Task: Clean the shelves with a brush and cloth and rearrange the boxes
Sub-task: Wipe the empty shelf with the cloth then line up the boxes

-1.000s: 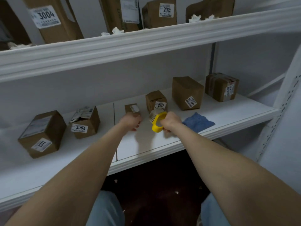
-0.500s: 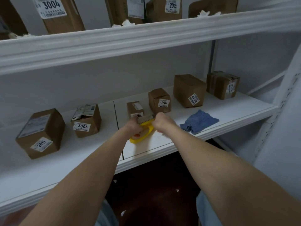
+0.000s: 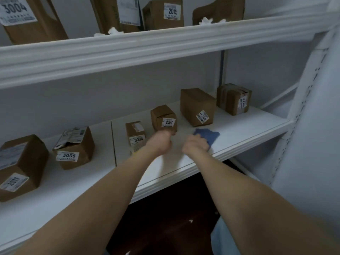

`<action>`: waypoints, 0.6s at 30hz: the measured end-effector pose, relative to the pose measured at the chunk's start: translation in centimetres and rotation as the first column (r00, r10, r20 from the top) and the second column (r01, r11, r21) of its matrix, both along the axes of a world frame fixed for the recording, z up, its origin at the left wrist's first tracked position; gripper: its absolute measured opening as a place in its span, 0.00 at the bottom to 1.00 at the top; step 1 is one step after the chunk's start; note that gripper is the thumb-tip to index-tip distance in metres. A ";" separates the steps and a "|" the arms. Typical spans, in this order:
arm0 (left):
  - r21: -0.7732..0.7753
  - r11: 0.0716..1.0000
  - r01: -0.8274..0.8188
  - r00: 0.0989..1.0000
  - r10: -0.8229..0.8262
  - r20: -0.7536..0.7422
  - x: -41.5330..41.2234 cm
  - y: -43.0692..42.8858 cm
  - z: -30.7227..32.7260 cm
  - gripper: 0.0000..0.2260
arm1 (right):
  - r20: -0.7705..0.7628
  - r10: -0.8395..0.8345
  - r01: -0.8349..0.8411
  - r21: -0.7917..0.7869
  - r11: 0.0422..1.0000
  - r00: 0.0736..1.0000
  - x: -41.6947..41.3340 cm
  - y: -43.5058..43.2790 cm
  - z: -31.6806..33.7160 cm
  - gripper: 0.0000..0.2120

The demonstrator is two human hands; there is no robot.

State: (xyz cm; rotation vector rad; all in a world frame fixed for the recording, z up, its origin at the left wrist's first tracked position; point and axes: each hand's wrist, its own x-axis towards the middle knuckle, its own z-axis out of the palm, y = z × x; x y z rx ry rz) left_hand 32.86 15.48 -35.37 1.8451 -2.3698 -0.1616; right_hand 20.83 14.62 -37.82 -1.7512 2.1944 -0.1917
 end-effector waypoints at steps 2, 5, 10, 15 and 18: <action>0.079 0.995 0.066 0.998 -0.065 -0.017 -2.4 -0.8 -0.6 0.20 | 0.029 0.111 -0.110 -0.049 0.993 0.993 -0.2 -0.5 -0.1 0.21; 0.115 0.987 0.114 0.991 -0.105 -0.081 -5.8 -2.1 -1.0 0.19 | 0.062 0.094 -0.090 -0.066 0.994 0.994 -2.8 -1.8 -0.2 0.19; 0.157 0.959 0.237 0.950 -0.195 -0.245 -12.3 -4.3 -1.8 0.18 | 0.067 -0.048 0.052 -0.063 0.997 0.997 -9.2 -5.0 -0.6 0.19; 0.157 0.951 0.268 0.948 -0.231 -0.220 -18.3 -7.3 -2.8 0.18 | 0.076 -0.189 0.192 -0.034 0.981 0.979 -15.0 -8.3 -1.4 0.24; 0.149 0.949 0.279 0.939 -0.237 -0.248 -21.6 -9.4 -2.8 0.15 | 0.077 -0.259 0.261 -0.024 0.965 0.963 -18.7 -10.3 -1.7 0.26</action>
